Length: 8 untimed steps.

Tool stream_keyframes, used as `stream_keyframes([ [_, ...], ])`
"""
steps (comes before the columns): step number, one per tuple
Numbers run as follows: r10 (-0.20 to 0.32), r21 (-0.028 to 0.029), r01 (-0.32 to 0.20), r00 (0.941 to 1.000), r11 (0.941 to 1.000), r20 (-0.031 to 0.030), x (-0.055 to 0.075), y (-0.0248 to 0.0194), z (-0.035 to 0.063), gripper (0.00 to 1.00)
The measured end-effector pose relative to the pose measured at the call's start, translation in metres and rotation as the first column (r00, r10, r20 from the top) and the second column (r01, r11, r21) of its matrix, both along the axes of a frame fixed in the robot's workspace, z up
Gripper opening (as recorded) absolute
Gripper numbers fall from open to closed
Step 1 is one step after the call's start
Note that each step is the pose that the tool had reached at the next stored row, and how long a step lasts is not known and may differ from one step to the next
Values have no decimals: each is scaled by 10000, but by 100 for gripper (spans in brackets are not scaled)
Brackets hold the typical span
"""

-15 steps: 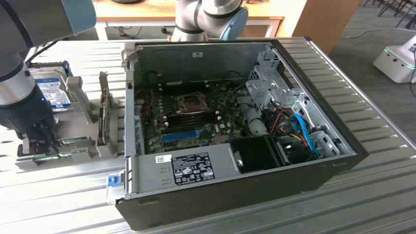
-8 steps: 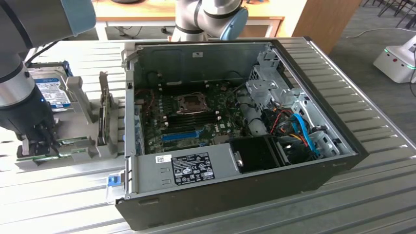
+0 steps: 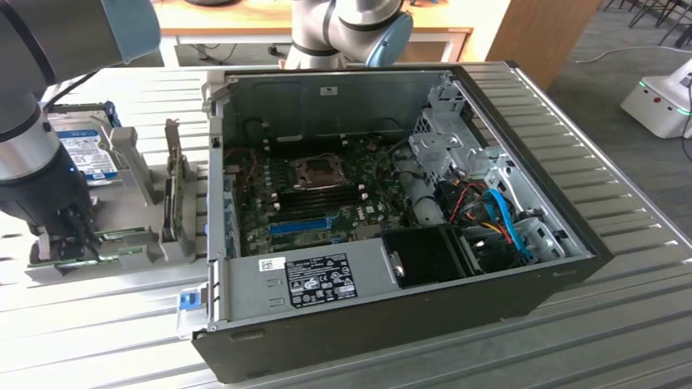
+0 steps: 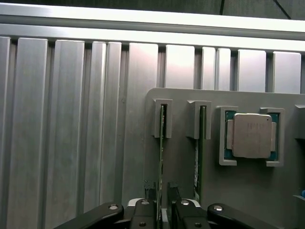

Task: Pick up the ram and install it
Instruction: 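Pick up the ram and move it above insertion slot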

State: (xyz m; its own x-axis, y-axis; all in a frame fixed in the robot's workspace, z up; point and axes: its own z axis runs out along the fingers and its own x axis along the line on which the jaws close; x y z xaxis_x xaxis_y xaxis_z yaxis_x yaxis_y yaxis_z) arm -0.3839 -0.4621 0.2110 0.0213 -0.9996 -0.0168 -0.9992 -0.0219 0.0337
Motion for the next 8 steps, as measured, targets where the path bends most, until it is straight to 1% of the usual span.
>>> stream_keyframes([
  [8, 0, -1, 0, 10000, 10000, -1, 0, 0, -57, 24],
])
